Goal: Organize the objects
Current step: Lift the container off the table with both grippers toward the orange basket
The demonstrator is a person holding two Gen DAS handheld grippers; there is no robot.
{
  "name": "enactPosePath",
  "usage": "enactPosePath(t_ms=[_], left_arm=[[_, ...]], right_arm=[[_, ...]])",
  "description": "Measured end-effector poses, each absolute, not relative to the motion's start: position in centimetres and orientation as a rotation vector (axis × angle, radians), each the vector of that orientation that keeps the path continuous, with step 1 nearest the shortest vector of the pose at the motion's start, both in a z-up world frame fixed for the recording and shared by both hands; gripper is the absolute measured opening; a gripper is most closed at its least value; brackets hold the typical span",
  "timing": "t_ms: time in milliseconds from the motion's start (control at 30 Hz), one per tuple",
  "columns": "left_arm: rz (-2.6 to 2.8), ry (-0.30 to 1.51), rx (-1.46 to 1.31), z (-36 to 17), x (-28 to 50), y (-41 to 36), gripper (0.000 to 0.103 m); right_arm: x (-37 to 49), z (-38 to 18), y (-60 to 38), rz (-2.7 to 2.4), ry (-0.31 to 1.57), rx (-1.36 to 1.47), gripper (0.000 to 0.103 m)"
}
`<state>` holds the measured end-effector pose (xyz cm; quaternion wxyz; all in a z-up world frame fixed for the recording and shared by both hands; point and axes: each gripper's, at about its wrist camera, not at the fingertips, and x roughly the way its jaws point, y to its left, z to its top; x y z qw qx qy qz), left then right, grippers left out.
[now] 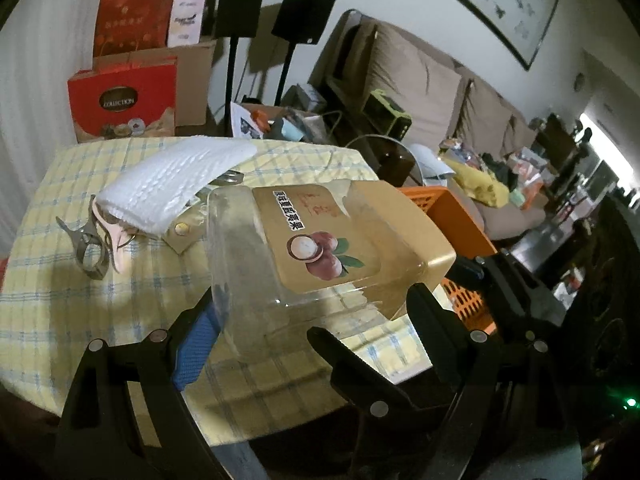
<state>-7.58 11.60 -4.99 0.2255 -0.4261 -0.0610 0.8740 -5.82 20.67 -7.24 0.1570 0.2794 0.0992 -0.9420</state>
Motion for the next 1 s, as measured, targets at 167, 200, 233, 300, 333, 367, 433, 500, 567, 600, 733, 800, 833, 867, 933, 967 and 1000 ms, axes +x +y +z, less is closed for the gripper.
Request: enactPosePath(t_ms=[167,200,233,300,333,367,433,500,567,600,733,800,833,867,933,967,1000], left_arm=[[2.437,-0.127,-1.140,-3.2,-5.5,13.0,0.089],[2.438,-0.121,-1.133,-2.9,-5.1,13.2,0.088],[2.437,-0.123,-1.127,-2.5,-4.7,13.4,0.089],[2.432,-0.126,-1.117,-1.9,-4.0,14.1,0.088],[2.431,-0.120,-1.113,-1.7,-3.6,14.4,0.088],[2.436,-0.105,-1.108,-1.4,-3.2,15.0,0.088],[2.446,-0.077,-1.086,-0.8,-2.2,16.1,0.088],[2.437,-0.082,-1.073,-0.5,-1.6,16.8,0.088],[2.420,-0.083,-1.064,-0.3,-1.1,17.6,0.088],[2.414,-0.078,-1.061,-0.2,-0.8,18.1,0.088],[2.399,-0.050,-1.054,-0.1,0.1,19.8,0.088],[2.392,-0.031,-1.053,-0.1,0.5,20.7,0.088],[2.390,-0.006,-1.053,-0.1,0.7,21.2,0.088],[2.392,0.026,-1.049,-0.2,1.0,21.9,0.088],[2.395,0.071,-1.038,-0.2,1.6,22.8,0.088],[2.396,0.083,-1.035,-0.2,1.7,23.2,0.088],[2.396,0.095,-1.033,-0.2,1.9,23.6,0.088]], right_arm=[[-3.6,-5.5,21.0,-2.733,0.284,0.783,0.091],[-3.4,-5.2,21.1,-2.738,0.295,0.777,0.091],[-2.9,-4.8,21.2,-2.745,0.309,0.766,0.091],[-2.1,-4.2,21.7,-2.754,0.325,0.753,0.091],[-1.6,-3.8,21.9,-2.759,0.335,0.748,0.092],[-1.4,-3.6,22.1,-2.762,0.342,0.748,0.092],[-0.4,-2.9,22.9,-2.765,0.357,0.748,0.092],[0.2,-2.5,23.5,-2.770,0.364,0.745,0.092],[1.1,-2.1,24.3,-2.786,0.383,0.738,0.092],[1.5,-2.0,24.7,-2.795,0.387,0.738,0.092],[2.7,-1.9,26.6,-2.829,0.347,0.745,0.092],[3.2,-2.1,27.5,-2.840,0.310,0.753,0.092],[3.4,-2.2,28.1,-2.844,0.272,0.767,0.092],[3.7,-2.4,28.7,-2.849,0.224,0.782,0.092],[4.0,-2.8,29.7,-2.857,0.160,0.790,0.092],[4.2,-2.9,30.2,-2.862,0.122,0.790,0.092],[4.2,-2.9,30.6,-2.864,0.101,0.791,0.092]])
